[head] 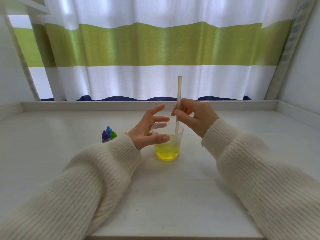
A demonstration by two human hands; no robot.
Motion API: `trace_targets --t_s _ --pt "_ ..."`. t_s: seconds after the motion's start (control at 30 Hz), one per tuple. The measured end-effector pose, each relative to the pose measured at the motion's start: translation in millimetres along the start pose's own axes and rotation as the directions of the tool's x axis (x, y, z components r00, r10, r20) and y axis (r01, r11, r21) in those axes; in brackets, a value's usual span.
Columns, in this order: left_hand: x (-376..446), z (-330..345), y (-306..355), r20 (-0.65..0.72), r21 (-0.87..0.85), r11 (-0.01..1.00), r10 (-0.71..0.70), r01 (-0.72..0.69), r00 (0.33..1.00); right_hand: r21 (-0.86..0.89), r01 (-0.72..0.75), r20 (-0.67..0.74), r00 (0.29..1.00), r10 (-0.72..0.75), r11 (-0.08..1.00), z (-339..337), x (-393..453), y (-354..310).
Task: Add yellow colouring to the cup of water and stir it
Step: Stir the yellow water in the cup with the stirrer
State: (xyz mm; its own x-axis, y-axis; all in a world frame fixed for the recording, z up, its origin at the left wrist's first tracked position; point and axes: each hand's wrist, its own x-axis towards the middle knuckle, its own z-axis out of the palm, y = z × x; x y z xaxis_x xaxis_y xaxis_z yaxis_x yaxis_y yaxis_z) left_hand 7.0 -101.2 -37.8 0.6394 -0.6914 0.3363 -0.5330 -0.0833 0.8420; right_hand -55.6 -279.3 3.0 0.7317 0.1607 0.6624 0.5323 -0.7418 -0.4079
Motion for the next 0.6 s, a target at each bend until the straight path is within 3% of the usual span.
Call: trace_targets --t_s 0.6 --pt "0.8 0.2 -1.5 -0.007 0.001 1.0 0.002 -0.002 1.0 0.173 -0.038 0.055 0.998 0.029 0.984 5.2 -2.0 -6.1"
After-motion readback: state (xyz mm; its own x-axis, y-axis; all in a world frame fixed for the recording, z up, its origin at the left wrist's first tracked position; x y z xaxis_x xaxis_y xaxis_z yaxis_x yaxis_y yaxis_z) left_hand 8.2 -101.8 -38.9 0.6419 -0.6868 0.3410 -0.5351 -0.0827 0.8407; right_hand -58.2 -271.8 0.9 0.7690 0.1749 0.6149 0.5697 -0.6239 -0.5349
